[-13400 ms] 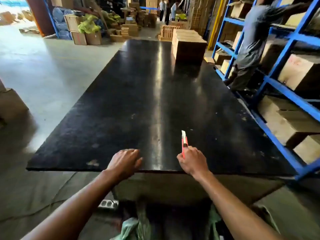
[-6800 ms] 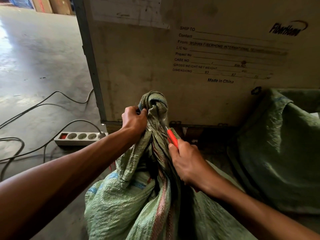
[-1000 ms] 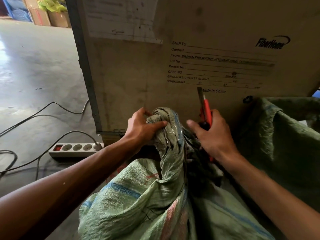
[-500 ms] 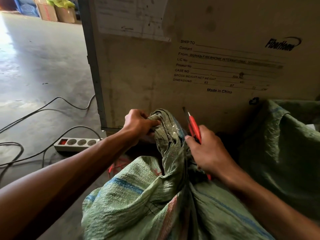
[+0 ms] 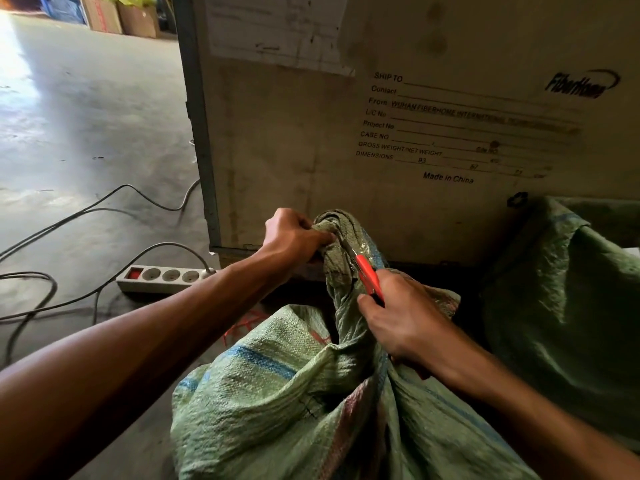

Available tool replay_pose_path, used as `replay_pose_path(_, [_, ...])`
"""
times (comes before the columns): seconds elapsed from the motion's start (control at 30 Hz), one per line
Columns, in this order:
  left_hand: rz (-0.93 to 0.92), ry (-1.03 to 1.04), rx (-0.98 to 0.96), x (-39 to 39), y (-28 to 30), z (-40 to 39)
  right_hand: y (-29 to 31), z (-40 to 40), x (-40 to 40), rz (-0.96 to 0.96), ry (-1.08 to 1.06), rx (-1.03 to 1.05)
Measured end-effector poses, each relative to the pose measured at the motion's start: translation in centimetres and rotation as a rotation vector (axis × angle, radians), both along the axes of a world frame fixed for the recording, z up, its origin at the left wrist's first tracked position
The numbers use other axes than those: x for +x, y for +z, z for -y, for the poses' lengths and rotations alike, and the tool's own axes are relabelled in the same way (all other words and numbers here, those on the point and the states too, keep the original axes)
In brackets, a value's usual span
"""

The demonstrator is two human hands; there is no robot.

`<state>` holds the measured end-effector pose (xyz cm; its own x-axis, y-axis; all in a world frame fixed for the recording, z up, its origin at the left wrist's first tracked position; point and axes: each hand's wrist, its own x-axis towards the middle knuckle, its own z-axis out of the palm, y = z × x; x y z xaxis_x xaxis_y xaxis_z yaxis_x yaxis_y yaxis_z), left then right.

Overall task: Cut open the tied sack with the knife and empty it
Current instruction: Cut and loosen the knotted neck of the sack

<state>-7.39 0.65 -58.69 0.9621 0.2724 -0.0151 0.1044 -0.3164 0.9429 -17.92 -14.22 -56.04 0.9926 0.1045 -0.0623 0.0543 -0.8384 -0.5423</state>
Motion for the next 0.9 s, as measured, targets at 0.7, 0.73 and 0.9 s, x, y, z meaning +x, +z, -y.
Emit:
replay_pose_path(0.7, [0.001,0.002,0.031,0.7,-1.0,-0.4,-0.9,0.2,-0.6,-0.180,0.039,-0.310])
replay_pose_path(0.73, [0.004,0.002,0.027,0.7,-1.1,-0.5,-0.7,0.3,-0.6,-0.203,0.035,-0.300])
replay_pose_path(0.9, [0.021,0.013,-0.011,1.2,-1.4,-1.1,1.0,1.2,-0.1,-0.279,0.023,-0.125])
